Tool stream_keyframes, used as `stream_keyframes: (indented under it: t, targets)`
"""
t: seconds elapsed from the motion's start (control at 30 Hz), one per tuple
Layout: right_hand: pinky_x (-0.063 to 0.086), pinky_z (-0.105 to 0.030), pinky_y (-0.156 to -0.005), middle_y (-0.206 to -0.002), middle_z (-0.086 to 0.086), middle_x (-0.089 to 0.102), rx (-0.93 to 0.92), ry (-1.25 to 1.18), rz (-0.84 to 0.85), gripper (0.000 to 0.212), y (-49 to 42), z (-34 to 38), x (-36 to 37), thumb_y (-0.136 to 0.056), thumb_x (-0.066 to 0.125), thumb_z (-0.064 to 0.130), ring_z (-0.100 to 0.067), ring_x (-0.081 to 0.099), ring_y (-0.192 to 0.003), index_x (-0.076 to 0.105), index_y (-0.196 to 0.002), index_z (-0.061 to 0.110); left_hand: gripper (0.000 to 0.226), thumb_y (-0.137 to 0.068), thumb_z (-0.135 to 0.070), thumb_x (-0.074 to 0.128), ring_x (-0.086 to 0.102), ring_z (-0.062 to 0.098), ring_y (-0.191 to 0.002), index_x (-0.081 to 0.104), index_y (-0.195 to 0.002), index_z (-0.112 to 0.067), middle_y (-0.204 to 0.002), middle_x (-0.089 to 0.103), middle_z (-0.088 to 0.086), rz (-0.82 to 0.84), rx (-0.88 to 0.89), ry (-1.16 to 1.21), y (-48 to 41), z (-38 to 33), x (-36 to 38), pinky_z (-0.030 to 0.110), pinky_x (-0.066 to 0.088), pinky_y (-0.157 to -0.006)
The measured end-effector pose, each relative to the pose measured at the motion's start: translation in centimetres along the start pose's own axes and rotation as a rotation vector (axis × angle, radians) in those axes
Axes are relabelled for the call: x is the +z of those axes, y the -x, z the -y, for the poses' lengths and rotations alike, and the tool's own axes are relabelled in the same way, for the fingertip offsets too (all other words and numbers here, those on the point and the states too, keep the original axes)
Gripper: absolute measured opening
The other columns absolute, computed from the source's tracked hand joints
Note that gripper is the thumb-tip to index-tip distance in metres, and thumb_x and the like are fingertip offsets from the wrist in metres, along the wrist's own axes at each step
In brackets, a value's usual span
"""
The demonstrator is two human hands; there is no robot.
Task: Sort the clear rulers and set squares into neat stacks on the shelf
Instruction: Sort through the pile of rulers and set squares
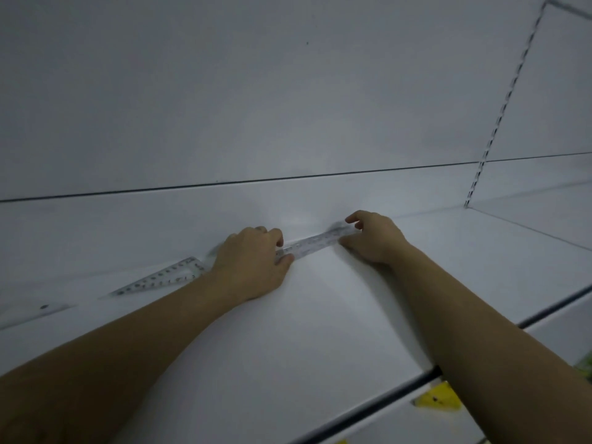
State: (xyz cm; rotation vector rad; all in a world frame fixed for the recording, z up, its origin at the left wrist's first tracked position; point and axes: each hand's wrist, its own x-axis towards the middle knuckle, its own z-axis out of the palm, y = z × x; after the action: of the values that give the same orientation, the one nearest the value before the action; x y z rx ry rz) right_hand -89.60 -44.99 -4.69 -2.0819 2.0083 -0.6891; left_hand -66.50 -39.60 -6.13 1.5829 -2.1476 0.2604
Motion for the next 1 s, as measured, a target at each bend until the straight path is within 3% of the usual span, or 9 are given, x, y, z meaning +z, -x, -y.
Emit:
stream_keyframes:
  t: [0.13,0.27,0.47,0.6,0.8,1.0]
  targets:
    - [0.04,-0.042,-0.103,-0.129,-0.003,0.058,0.046,-0.048,-0.053,0.048,-0.2,0.0,0.1,-0.085,0.064,0.043,-0.023,0.053,-0.119,0.053,-0.128,0.024,0.026,-0.092,-0.038,0.054,0.054,0.021,-0.093,0.061,-0.107,-0.019,-0.098,0.06,0.002,-0.013,0.0,0.105,0.2,0.2,0.1,0.033,0.046,-0.078]
    - [0.033,-0.041,-0.107,-0.126,0.002,0.061,0.061,-0.057,0.006,0.039,-0.3,0.1,0.0,-0.085,0.06,0.035,-0.022,0.051,-0.12,0.058,-0.123,0.029,0.026,-0.091,-0.039,0.056,0.054,0.02,-0.093,0.061,-0.105,-0.018,-0.097,0.06,0.002,0.009,0.001,0.121,0.1,0.2,0.2,0.034,0.045,-0.079]
    - [0.035,-0.04,-0.103,-0.111,0.005,0.066,0.113,-0.117,-0.062,0.027,-0.8,-0.2,0.3,-0.088,0.055,0.048,-0.02,0.055,-0.109,0.064,-0.105,0.028,0.023,-0.089,-0.035,0.06,0.055,0.019,-0.092,0.061,-0.106,-0.02,-0.098,0.061,0.002,0.063,-0.029,0.174,-0.2,0.8,-0.1,0.032,0.045,-0.081]
    - [0.033,-0.04,-0.104,-0.123,0.0,0.061,0.102,-0.026,-0.045,0.037,-0.4,0.0,0.3,-0.089,0.054,0.045,-0.024,0.05,-0.118,0.059,-0.119,0.025,0.028,-0.09,-0.039,0.058,0.057,0.02,-0.097,0.059,-0.111,-0.022,-0.103,0.063,0.001,0.067,-0.05,0.13,0.0,0.5,-0.3,0.035,0.044,-0.087]
    - [0.026,-0.042,-0.107,-0.138,-0.004,0.048,-0.181,0.119,-0.197,0.049,2.5,3.9,-1.2,-0.09,0.053,0.047,-0.024,0.04,-0.128,0.049,-0.134,0.027,0.052,-0.086,-0.056,0.054,0.05,0.019,-0.116,0.05,-0.129,-0.026,-0.125,0.056,-0.002,0.062,-0.037,-0.02,1.1,0.9,-3.7,0.036,0.034,-0.098]
    - [0.025,-0.04,-0.111,-0.143,-0.001,0.042,-0.463,0.148,-0.143,0.061,6.7,12.5,-2.2,-0.086,0.06,0.049,-0.023,0.035,-0.132,0.042,-0.14,0.028,0.059,-0.083,-0.061,0.054,0.046,0.018,-0.122,0.048,-0.131,-0.027,-0.13,0.054,-0.004,-0.037,-0.063,-0.113,4.1,4.5,-10.9,0.037,0.031,-0.102]
